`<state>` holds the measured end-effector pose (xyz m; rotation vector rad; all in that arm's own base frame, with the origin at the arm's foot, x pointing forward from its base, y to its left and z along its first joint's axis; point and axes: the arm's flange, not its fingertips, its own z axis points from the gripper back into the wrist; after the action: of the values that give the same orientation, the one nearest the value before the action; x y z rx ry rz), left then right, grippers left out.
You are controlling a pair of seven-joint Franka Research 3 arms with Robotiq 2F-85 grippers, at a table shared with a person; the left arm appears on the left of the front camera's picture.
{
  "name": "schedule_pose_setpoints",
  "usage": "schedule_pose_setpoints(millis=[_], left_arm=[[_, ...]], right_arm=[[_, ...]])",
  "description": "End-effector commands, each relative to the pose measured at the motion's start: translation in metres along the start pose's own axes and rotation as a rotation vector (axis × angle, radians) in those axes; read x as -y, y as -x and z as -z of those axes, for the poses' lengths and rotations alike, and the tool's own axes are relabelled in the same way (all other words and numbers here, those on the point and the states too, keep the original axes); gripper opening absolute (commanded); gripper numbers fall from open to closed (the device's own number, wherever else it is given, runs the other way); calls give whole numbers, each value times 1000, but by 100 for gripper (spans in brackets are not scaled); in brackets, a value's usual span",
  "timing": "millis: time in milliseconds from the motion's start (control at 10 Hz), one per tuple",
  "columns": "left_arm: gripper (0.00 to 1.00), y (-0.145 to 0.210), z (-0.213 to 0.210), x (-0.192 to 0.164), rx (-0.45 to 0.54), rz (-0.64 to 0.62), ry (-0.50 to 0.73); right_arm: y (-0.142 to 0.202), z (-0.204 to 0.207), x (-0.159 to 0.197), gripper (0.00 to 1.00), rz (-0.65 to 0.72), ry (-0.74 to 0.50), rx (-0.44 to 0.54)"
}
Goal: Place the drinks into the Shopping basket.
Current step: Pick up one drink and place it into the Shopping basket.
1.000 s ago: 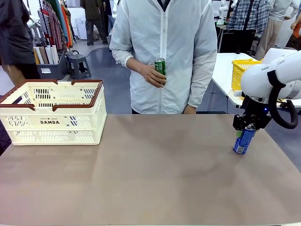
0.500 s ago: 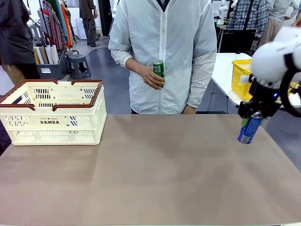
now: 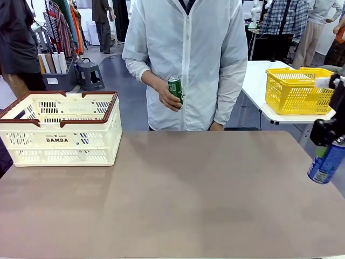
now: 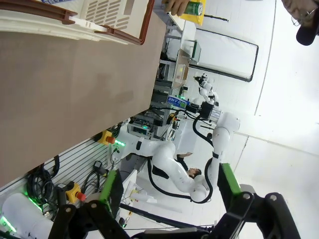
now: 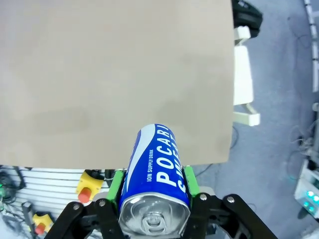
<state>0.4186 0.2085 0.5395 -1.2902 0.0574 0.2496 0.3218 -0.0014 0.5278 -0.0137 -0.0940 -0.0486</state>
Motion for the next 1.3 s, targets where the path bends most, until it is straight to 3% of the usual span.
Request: schedule_pose_setpoints(millis=[0,200,400,500,800,900,1000,1200], left_arm=[[100,3,-2,2,-12,2,-9],[100,3,-2,2,-12,2,-9],[100,3,-2,2,-12,2,-9],[100,3,-2,2,-12,2,-9],[100,3,-2,2,-12,2,-9],[100,3,-2,2,-12,2,-9],[100,3,-2,2,-12,2,-9],[100,3,-2,2,-12,2,-9]], right_arm=[[-13,-8,-7,0,-14,16,0],[1,4,2,0,3,-2,-6],[-3,8,-91,0,-167,-37,144],[-7,7,-147,0,-232,-80,174],[-24,42,-291,0,-409,-183,135],[-22,47,-313,0,-450,-129,147],[-28,40,-286,0,-419,-92,138],[-27,23,-175,0,-237,17,149]])
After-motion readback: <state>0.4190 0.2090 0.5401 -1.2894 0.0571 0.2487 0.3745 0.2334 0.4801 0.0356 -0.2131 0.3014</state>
